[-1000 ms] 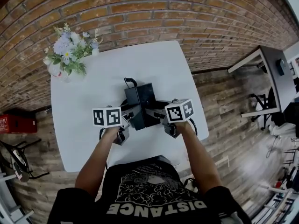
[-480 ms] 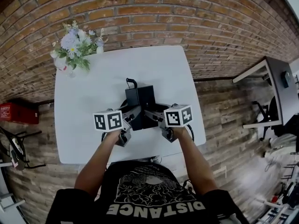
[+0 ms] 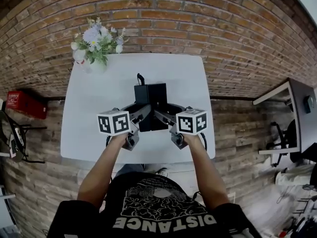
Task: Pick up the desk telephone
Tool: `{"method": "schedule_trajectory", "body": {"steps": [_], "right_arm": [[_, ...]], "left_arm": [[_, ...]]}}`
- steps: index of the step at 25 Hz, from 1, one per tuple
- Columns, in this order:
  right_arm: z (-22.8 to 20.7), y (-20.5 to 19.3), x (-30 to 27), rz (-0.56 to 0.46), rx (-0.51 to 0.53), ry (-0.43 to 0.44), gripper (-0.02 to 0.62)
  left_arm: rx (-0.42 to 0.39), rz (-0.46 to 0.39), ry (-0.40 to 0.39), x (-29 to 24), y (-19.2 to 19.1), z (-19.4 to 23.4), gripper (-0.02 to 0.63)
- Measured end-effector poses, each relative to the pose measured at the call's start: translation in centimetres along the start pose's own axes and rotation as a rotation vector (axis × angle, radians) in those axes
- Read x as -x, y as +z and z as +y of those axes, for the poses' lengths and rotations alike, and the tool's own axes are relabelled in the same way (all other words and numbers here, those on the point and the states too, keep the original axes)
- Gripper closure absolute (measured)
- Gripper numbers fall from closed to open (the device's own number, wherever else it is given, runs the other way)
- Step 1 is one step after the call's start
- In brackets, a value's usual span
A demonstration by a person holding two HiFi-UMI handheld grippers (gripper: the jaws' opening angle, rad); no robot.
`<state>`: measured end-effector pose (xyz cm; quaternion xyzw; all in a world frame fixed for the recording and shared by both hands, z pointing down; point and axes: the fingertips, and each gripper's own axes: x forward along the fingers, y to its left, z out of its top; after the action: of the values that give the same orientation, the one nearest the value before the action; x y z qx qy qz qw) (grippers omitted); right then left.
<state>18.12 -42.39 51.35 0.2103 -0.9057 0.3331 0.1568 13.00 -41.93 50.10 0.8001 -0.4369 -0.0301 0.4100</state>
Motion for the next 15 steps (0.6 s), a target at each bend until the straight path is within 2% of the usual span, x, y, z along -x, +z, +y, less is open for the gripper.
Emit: {"method": "schedule_trajectory", "body": {"steps": [15], "right_arm": [[7.4, 7.6, 5.5, -0.167, 0.203, 0.065, 0.356]], "left_arm": [[-0.18, -0.246, 0.008, 5.1, 6.6, -9.0, 0.419]]}}
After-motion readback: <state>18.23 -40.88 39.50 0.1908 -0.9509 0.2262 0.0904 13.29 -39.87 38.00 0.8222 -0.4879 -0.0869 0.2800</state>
